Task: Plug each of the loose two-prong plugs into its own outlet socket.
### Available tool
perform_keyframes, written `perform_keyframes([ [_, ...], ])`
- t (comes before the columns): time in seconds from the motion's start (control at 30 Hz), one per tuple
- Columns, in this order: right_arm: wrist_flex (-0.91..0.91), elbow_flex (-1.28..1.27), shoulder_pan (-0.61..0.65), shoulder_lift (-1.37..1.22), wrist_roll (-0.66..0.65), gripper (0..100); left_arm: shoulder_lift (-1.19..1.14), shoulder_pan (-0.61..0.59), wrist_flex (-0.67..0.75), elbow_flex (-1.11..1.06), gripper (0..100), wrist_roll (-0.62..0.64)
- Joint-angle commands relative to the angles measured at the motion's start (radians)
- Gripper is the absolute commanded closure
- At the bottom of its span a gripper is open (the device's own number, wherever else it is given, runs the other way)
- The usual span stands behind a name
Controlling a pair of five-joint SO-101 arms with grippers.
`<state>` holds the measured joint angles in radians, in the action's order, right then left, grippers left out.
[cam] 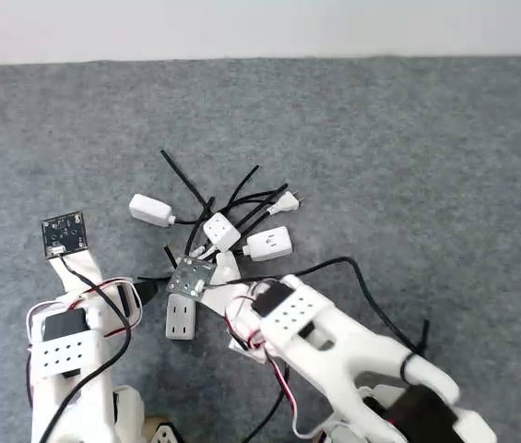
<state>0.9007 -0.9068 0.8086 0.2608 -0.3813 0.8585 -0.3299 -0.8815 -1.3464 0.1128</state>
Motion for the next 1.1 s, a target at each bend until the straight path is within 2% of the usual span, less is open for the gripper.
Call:
perform_keyframes([
  [0.0,-0.03,0.094,0.002,-0.048,0.0,87.2,-0.002,0.003,0.023,0.045,67,0.008],
  [0.53,-0.047,0.135,-0.044,-0.113,0.104,87.8,-0.002,0.003,0.023,0.039,67,0.008],
  [0.6,-0.044,0.153,-0.056,-0.136,0.11,90.2,-0.002,0.003,0.023,0.038,67,0.008],
  [0.7,-0.018,0.19,-0.064,-0.171,0.138,99.6,-0.002,0.003,0.023,0.036,67,0.008],
  [0.8,-0.012,0.201,-0.074,-0.182,0.141,99.0,-0.002,0.003,0.023,0.036,67,0.008],
  [1.07,0.047,0.204,-0.071,-0.019,0.133,98.9,-0.002,0.003,0.029,0.039,67,0.012],
])
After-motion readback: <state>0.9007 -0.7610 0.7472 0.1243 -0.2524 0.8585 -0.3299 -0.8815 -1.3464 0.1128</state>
